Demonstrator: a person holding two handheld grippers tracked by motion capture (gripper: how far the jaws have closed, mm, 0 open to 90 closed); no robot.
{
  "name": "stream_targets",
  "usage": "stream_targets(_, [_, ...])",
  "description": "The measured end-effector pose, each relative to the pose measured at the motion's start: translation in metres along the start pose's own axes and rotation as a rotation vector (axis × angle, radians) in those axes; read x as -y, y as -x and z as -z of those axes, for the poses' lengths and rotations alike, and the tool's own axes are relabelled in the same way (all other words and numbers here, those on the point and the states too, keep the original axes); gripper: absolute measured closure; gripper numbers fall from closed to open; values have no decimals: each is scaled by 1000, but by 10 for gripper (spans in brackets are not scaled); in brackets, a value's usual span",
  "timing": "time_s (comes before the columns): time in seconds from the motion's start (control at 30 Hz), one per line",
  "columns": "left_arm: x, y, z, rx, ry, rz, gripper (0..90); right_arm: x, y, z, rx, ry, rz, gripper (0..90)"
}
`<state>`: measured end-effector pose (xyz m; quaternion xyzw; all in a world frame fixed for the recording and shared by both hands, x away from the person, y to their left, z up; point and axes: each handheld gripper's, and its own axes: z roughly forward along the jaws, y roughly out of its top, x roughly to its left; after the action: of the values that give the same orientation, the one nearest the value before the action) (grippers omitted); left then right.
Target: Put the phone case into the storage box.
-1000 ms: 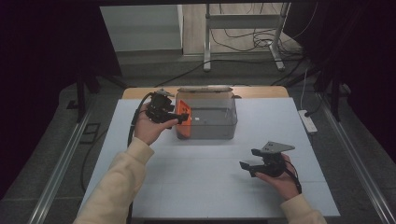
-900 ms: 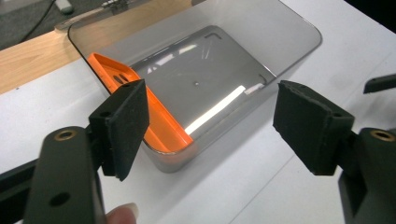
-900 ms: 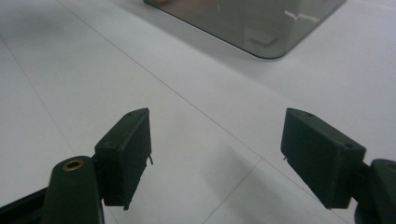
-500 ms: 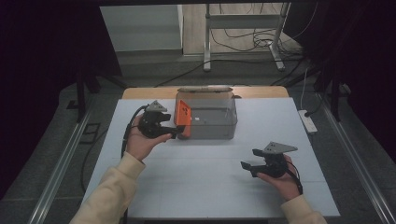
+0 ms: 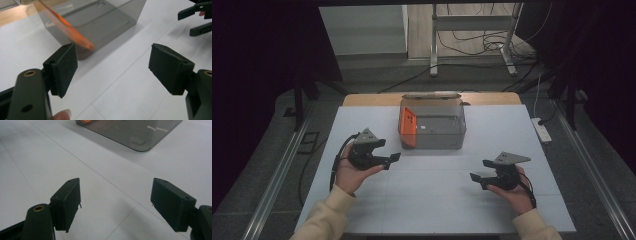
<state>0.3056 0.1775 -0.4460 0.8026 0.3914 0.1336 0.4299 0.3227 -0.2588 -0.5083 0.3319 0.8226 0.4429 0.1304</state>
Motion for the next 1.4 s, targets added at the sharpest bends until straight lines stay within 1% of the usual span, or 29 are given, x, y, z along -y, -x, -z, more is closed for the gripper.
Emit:
stream_targets(0.1, [10, -1, 2, -15, 1, -1, 230, 0, 0, 0, 1, -3, -2, 242])
stream_targets(0.33, [32, -6, 7, -10, 24, 33, 227, 1, 0, -1, 4, -2, -1, 241])
stream_targets(0.47, [42, -7, 6, -26, 12, 29, 225, 1, 0, 0, 10, -11, 0, 241])
stream_targets(0.63, [58, -10, 4, -28, 6, 56, 222, 1, 0, 0, 3, -2, 2, 240])
stream_targets(0.77, [68, -13, 3, -33, -12, 65, 216, 1, 0, 0, 4, -3, 2, 240])
stream_targets(0.93, [76, -14, 5, -62, -10, 63, 214, 1, 0, 0, 2, -7, 6, 239])
stream_targets(1.1, [81, -13, 4, -72, -9, 66, 216, 2, 1, 0, -3, -1, 3, 239])
stream_targets(1.33, [84, -12, 1, -68, -13, 67, 214, 2, 2, 1, -1, 7, 7, 239])
stream_targets(1.4, [84, -12, 0, -66, -17, 67, 213, 2, 2, 1, 0, 18, 10, 240])
